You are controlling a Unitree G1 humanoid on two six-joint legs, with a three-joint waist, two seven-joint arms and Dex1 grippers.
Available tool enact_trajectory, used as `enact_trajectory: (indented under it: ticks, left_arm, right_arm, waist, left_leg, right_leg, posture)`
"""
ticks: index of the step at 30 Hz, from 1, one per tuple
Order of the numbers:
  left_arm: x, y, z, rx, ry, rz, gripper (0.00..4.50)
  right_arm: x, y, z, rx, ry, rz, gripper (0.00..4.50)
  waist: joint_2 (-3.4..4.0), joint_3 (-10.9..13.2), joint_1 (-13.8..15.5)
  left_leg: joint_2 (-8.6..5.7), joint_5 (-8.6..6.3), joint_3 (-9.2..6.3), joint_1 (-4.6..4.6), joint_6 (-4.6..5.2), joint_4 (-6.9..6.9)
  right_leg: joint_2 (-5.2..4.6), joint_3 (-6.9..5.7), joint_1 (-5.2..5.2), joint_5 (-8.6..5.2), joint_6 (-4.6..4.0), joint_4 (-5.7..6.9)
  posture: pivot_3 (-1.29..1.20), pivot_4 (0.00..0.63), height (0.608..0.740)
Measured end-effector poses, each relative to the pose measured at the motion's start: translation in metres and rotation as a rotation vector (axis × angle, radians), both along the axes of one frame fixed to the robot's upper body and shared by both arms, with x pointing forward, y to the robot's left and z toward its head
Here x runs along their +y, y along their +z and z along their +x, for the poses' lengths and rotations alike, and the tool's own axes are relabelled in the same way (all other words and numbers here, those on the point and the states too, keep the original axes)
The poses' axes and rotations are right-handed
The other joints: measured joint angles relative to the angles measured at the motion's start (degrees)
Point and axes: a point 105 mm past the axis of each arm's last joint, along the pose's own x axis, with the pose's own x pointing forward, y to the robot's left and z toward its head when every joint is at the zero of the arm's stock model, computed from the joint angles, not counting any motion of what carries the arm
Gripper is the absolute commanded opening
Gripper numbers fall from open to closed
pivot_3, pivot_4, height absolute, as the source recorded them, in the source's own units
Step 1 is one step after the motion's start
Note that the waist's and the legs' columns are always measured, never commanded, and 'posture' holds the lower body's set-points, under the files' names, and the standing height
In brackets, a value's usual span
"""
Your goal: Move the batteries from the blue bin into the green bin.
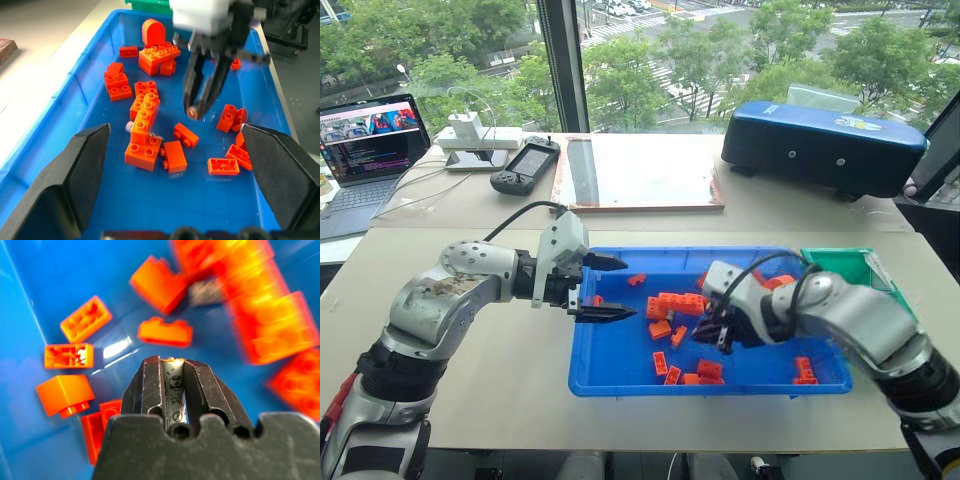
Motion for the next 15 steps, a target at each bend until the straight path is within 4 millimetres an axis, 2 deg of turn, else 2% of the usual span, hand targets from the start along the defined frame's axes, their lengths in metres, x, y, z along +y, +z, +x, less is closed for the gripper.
enact_trajectory:
  ticks: [2, 3, 5, 7, 8, 15]
  left_arm:
    - [0.000, 0.000, 0.000, 0.001, 0.000, 0.000, 4.50]
    - [-0.001, 0.000, 0.000, 0.002, -0.004, -0.002, 4.50]
    - [-0.001, -0.001, 0.000, 0.008, -0.005, -0.002, 4.50]
    - [0.001, -0.002, 0.001, 0.014, 0.003, -0.001, 4.50]
    - [0.001, -0.003, 0.002, 0.015, 0.005, -0.001, 4.50]
    - [-0.003, -0.006, 0.002, 0.019, -0.006, 0.002, 4.50]
  right_arm:
    - [-0.015, 0.017, 0.007, -0.037, -0.043, 0.004, 0.26]
    - [-0.029, 0.025, 0.012, -0.070, -0.077, -0.020, 0.26]
    - [-0.089, 0.051, 0.032, -0.178, -0.282, -0.126, 0.26]
    - [-0.127, 0.071, 0.038, -0.255, -0.415, -0.186, 0.26]
    - [-0.139, 0.079, 0.039, -0.290, -0.443, -0.204, 0.26]
    - [-0.175, 0.060, 0.050, -0.275, -0.564, -0.246, 0.26]
  waist:
    - [0.00, 0.0, 0.0]
    - [0.02, 0.0, 0.2]
    - [0.02, 0.0, 0.7]
    - [0.02, 0.0, 0.8]
    - [0.01, 0.0, 0.4]
    - [0.03, 0.0, -1.4]
  left_leg:
    - [0.01, 0.00, 0.00, 0.00, 0.00, 0.00]
    - [-0.03, 0.00, 0.03, -0.01, 0.00, 0.00]
    - [-0.05, 0.00, 0.03, -0.01, 0.01, 0.01]
    - [-0.06, -0.02, 0.09, -0.01, 0.03, 0.00]
    - [0.02, -0.02, 0.08, 0.00, 0.03, 0.00]
    - [0.08, -0.02, 0.11, 0.01, 0.03, -0.04]
  right_leg:
    - [0.00, 0.00, 0.01, 0.00, 0.00, -0.01]
    - [-0.04, 0.02, 0.00, 0.00, 0.00, -0.01]
    - [-0.14, -0.05, 0.04, 0.00, 0.00, -0.08]
    - [-0.13, -0.05, 0.04, 0.00, 0.00, -0.12]
    - [-0.06, -0.06, 0.04, 0.00, 0.00, -0.11]
    - [0.00, 0.01, -0.06, -0.01, -0.02, 0.01]
  posture:
    - [0.00, 0.150, 0.732]
    - [0.00, 0.150, 0.732]
    - [0.00, 0.150, 0.732]
    - [0.00, 0.150, 0.732]
    - [0.00, 0.150, 0.732]
    - [0.00, 0.150, 0.732]
